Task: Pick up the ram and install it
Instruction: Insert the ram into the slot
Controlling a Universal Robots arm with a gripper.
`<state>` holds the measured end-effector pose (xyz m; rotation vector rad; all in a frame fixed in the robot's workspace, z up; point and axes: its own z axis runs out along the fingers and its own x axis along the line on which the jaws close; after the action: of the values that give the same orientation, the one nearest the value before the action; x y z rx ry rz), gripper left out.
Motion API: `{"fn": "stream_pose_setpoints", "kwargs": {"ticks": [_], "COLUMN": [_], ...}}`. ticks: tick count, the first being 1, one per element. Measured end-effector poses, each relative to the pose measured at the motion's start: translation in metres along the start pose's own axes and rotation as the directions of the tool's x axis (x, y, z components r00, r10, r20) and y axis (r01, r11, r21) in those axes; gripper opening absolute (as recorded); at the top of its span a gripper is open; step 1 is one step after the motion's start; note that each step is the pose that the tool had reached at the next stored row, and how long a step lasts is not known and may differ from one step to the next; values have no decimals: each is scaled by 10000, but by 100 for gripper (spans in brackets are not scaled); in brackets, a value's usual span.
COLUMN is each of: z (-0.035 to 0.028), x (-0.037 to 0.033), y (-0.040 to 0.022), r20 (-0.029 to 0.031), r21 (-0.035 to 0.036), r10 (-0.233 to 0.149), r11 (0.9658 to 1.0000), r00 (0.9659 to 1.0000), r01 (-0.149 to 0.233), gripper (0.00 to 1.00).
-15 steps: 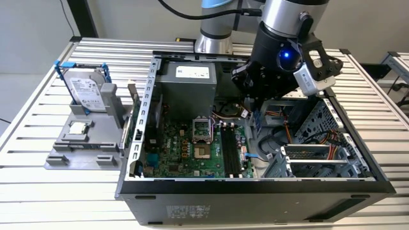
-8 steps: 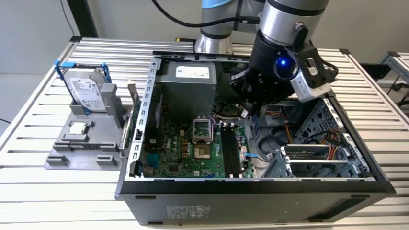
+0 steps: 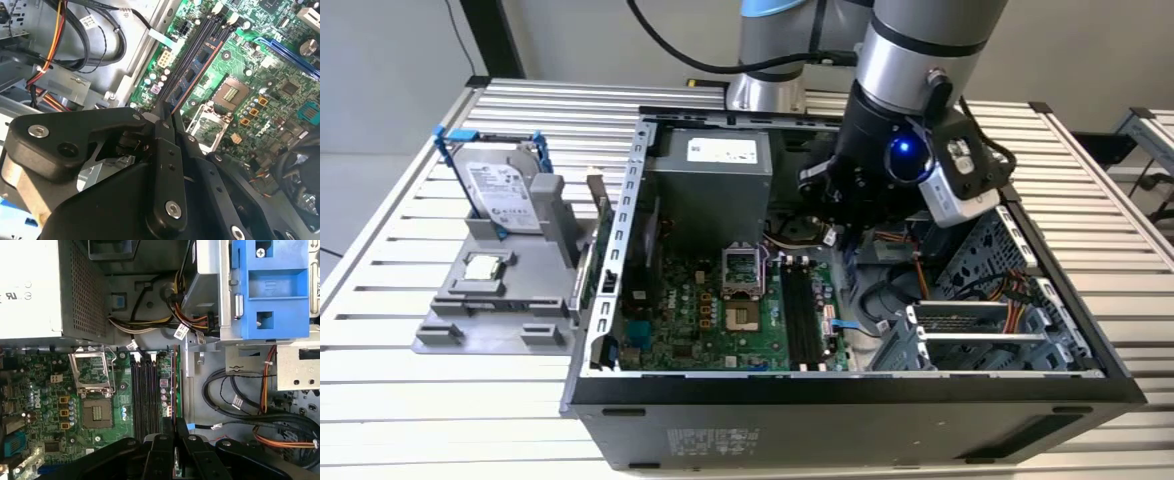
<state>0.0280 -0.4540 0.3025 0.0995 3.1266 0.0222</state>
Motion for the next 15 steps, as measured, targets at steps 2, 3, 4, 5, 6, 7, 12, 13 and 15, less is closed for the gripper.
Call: {"fn": "stream_pose_setpoints", "kwargs": {"ticks": [2,3,4,5,6,7,12,13,15], "z": [36,54,72,90,108,126,211,228,264], "x": [2,6,7,7,7,8,41,45,53], "y": [-1,-1,-2,-2,-2,-2,-6,-6,-8], "r20": [0,0,0,-1,0,-1,-1,-1,-2], "r21": [1,1,1,1,1,1,1,1,0], "r10": [2,3,2,0,-1,-1,-25,-49,-119], "r11": [10000,10000,10000,10000,10000,10000,10000,10000,9999], "r00": [10000,10000,10000,10000,10000,10000,10000,10000,9999], "r01": [-2,-3,-2,0,1,1,25,49,119], "gripper": [0,0,0,0,0,0,0,0,0]}}
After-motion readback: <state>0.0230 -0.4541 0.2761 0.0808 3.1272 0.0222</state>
